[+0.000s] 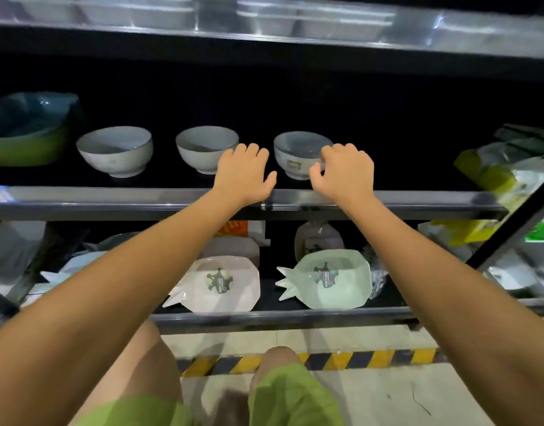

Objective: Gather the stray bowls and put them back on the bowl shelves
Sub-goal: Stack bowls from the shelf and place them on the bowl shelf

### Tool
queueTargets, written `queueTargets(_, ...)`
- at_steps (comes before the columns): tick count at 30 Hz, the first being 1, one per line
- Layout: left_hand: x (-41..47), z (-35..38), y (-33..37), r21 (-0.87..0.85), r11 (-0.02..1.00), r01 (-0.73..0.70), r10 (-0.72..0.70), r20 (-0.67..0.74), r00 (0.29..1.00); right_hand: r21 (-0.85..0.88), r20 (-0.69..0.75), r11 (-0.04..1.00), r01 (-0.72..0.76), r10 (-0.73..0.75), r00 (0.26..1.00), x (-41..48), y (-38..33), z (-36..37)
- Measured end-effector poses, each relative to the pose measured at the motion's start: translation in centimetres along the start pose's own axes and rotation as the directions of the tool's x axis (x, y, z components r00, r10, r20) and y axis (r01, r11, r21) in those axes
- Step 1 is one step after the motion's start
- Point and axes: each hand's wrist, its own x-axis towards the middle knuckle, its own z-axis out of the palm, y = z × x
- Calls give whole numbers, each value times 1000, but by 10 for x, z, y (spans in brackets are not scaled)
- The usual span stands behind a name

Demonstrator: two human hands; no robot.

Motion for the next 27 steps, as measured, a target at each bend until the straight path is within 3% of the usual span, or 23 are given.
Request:
queueTargets(6,19,-2,12,13,999,34,-34,8,999,87,158,962,-260,245,957,18,14,9)
queueTargets(10,34,5,21,-22,995,96,-95,31,995,240,382,790,-563,457,803,35,18,27)
queueTargets(13,42,17,24,-71,989,128,-126,35,991,413,534,517,-750,530,659,45,19,48)
queueTargets(15,46,23,22,-102,984,146,-142,45,989,503,667,218,-836,518,536,51,16,60)
queueTargets(17,48,25,21,-117,980,159,-153,60,986,484,797,-88,-871,456,396,56,11,69)
queueTargets(18,48,26,20,-122,979,165,-158,65,985,471,827,-180,-863,430,362,58,9,74)
queueTargets(27,46,41,7,-253,919,301,-267,159,951,560,808,-336,-757,423,410,59,4,80)
